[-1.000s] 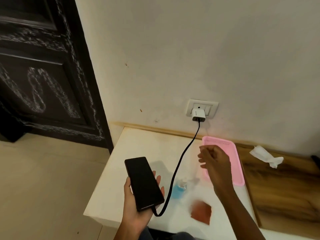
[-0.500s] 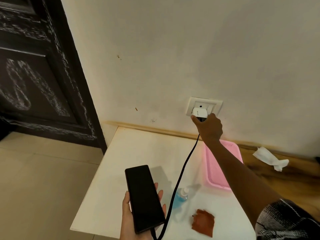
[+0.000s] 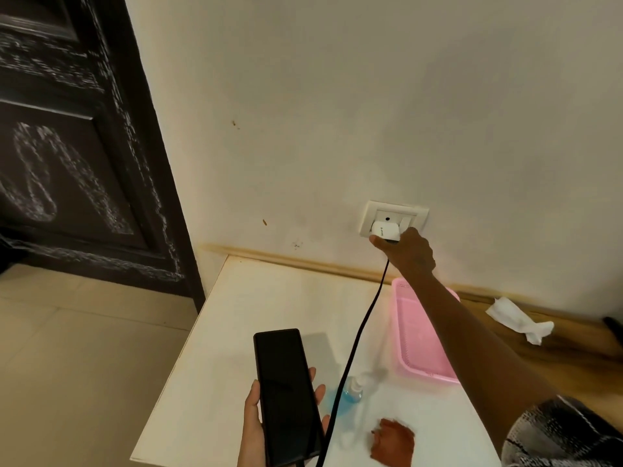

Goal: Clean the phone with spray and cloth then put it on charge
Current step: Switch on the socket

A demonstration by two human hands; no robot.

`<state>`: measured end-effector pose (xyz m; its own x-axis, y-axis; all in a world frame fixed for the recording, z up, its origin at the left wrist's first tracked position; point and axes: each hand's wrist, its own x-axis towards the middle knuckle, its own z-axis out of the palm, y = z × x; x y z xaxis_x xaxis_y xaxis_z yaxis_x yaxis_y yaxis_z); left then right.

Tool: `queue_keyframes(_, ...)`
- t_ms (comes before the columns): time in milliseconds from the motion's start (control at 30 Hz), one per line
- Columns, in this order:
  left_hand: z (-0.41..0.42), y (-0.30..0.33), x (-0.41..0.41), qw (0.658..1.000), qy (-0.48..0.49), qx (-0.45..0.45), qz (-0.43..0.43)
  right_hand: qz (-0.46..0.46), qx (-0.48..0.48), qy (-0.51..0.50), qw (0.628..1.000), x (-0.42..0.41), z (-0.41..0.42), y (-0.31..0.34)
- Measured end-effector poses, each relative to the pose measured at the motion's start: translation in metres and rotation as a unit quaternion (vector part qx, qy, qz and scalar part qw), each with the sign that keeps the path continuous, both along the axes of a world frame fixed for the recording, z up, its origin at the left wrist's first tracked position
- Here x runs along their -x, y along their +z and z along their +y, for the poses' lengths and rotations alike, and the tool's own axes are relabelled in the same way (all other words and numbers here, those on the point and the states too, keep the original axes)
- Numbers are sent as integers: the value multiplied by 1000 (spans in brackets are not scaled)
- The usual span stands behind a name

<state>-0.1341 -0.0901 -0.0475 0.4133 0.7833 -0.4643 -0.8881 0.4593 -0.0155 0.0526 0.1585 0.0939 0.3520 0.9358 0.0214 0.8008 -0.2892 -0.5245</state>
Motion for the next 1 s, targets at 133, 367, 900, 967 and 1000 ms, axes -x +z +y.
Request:
queue_keyframes(133, 1, -1, 0, 1000, -2, 3, -10, -73, -33, -15, 997, 3, -18, -16)
queue_keyframes(367, 0, -7, -1, 1000, -9, -11, -11, -173, -36, 13, 984, 13, -17, -32)
queue_keyframes(900, -11, 7, -5, 997, 36, -54, 37, -94, 15, 39, 995, 11, -40, -3)
queue_keyframes(967, -11, 5, -6, 995, 50, -69, 50, -63, -3, 72, 995, 15, -67, 2)
queue_keyframes(1000, -11, 5, -6, 994, 56, -74, 54, -41, -23, 88, 995, 19, -86, 4)
